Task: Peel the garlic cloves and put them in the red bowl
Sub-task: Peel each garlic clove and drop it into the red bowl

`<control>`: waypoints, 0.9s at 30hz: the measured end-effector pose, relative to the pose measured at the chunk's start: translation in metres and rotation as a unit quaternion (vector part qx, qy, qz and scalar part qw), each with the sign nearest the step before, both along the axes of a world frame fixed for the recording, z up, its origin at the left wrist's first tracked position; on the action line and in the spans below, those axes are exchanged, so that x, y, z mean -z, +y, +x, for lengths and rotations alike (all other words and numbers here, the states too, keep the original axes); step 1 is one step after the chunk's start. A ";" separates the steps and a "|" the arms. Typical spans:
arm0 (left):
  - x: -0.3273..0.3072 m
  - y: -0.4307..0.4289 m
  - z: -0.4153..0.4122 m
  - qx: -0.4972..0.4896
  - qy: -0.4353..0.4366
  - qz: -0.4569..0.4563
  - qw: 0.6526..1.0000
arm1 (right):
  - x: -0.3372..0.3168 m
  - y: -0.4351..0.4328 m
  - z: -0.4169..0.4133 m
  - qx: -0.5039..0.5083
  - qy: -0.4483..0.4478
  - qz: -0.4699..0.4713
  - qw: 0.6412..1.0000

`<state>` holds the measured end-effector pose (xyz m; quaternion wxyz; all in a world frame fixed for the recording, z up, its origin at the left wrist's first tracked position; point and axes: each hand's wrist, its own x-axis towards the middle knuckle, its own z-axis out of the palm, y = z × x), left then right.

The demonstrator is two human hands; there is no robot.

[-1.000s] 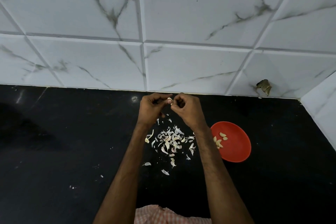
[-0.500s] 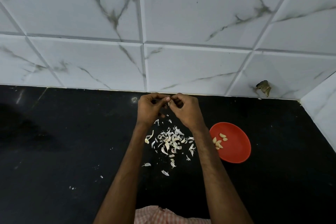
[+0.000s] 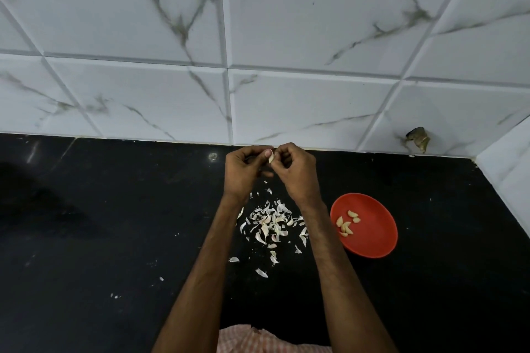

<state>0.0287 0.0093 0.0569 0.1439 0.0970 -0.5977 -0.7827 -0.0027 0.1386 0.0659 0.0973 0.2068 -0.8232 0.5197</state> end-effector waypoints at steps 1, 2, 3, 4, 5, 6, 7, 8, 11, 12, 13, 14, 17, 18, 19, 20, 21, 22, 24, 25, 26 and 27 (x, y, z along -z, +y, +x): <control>0.000 0.000 0.000 0.006 0.000 0.017 1.000 | 0.000 0.000 0.000 0.000 -0.005 -0.005 1.000; 0.000 0.000 0.000 0.013 0.001 0.032 0.999 | 0.000 0.000 0.001 -0.002 -0.010 -0.010 1.000; 0.001 0.000 0.000 0.021 0.002 0.044 0.999 | 0.000 -0.001 0.001 -0.003 -0.017 -0.016 1.000; 0.002 -0.001 0.000 0.029 0.005 0.055 0.998 | 0.000 -0.001 0.001 0.000 -0.026 -0.026 0.999; 0.002 -0.001 0.000 0.034 0.008 0.064 0.997 | 0.000 -0.001 0.000 0.003 -0.037 -0.036 0.999; 0.002 -0.001 0.000 0.037 0.013 0.071 0.997 | -0.001 -0.001 0.000 0.005 -0.047 -0.042 0.998; 0.002 -0.001 0.000 0.038 0.018 0.076 0.996 | -0.001 -0.001 0.000 0.004 -0.056 -0.045 0.997; 0.002 -0.001 0.000 0.037 0.024 0.078 0.996 | -0.002 -0.001 0.000 -0.002 -0.063 -0.044 0.997; 0.000 0.000 0.000 0.031 0.038 0.070 0.996 | -0.005 -0.001 0.001 -0.023 -0.074 -0.042 0.996; 0.001 -0.001 0.000 0.029 0.039 0.066 0.997 | -0.006 -0.001 0.001 -0.025 -0.068 -0.040 0.997; 0.001 -0.001 0.000 0.028 0.039 0.063 0.997 | -0.006 -0.001 0.001 -0.025 -0.060 -0.038 0.997; 0.001 -0.001 0.000 0.029 0.039 0.062 0.997 | -0.007 -0.001 0.001 -0.023 -0.054 -0.037 0.998; 0.001 -0.001 0.000 0.032 0.038 0.057 0.997 | -0.007 0.000 0.000 -0.016 -0.052 -0.027 0.998; 0.001 -0.001 0.000 0.032 0.038 0.055 0.997 | -0.005 0.000 -0.001 -0.013 -0.052 -0.024 0.998; 0.001 -0.001 0.000 0.031 0.037 0.053 0.997 | -0.003 0.000 -0.002 -0.010 -0.053 -0.022 0.998; 0.001 0.000 0.000 0.030 0.035 0.052 0.998 | -0.002 0.000 -0.003 -0.003 -0.055 -0.016 0.998; 0.001 0.001 0.000 0.031 0.033 0.052 0.998 | -0.001 0.000 -0.003 0.009 -0.056 -0.004 0.998; 0.001 0.001 -0.001 0.034 0.032 0.053 0.997 | 0.000 0.001 -0.003 0.021 -0.057 0.009 0.998; 0.000 0.002 0.000 0.043 0.028 0.066 0.996 | -0.001 0.003 -0.003 0.039 -0.059 0.030 0.997; 0.000 0.002 0.000 0.045 0.025 0.077 0.996 | -0.002 0.003 -0.002 0.042 -0.063 0.035 0.997; 0.000 0.001 0.001 0.047 0.021 0.089 0.995 | -0.002 0.003 -0.002 0.041 -0.068 0.033 0.996; 0.001 0.001 0.001 0.051 0.016 0.101 0.993 | -0.003 0.003 -0.001 0.037 -0.077 0.025 0.996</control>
